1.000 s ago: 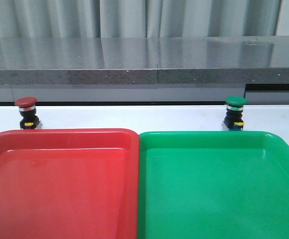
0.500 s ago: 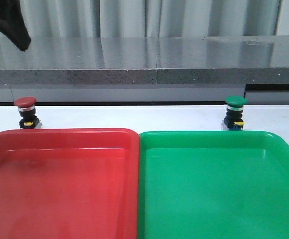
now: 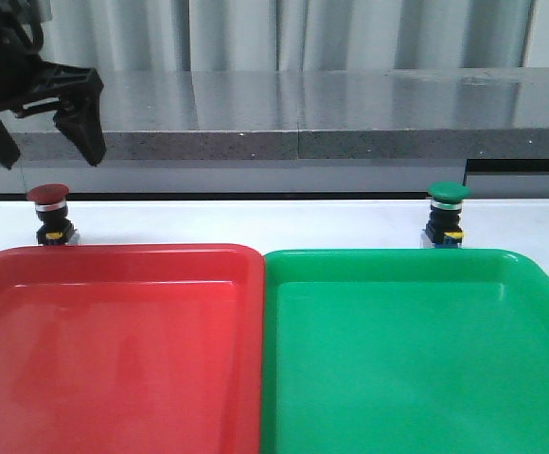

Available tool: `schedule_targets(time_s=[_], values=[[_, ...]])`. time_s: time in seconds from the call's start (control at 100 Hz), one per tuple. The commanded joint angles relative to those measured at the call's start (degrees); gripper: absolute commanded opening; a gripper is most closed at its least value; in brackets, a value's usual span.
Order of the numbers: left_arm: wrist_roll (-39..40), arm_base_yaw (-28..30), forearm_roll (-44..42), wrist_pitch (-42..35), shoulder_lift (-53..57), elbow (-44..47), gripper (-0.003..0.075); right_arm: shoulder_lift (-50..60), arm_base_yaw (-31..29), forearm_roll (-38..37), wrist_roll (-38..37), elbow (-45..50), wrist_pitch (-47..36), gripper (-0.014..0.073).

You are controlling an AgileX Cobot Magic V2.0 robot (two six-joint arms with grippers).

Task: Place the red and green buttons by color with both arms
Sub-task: 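Lower the left gripper over the red-capped button and close on it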

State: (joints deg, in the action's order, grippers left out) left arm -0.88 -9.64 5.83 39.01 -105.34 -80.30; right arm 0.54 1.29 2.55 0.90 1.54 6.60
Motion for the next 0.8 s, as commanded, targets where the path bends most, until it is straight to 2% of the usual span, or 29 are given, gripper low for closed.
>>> schedule_targets(time_s=[0.0,0.52,0.64,0.79], values=[[0.88,-0.34,-0.11,-2.55,1.29,-1.95,0.0638,1.33,-0.31,0.07,0.33,-0.77,-4.66,-0.0066],[2.15,-0.34,-3.36,-2.55,-2.75,-1.95,0.0633,1.33,-0.31,0.07,0.33,-0.77,-4.66,-0.0066],[2.15,-0.34,-3.50,-2.55,-2.85,-1.95,0.0570,1.33,-0.31,0.07,0.33,-0.77,-4.66,-0.0066],[2.15,-0.34,-3.54,-2.66,-2.85,-1.95,0.0430,1.33,-0.31,0.07,0.33,-0.77,-4.66,-0.0066]])
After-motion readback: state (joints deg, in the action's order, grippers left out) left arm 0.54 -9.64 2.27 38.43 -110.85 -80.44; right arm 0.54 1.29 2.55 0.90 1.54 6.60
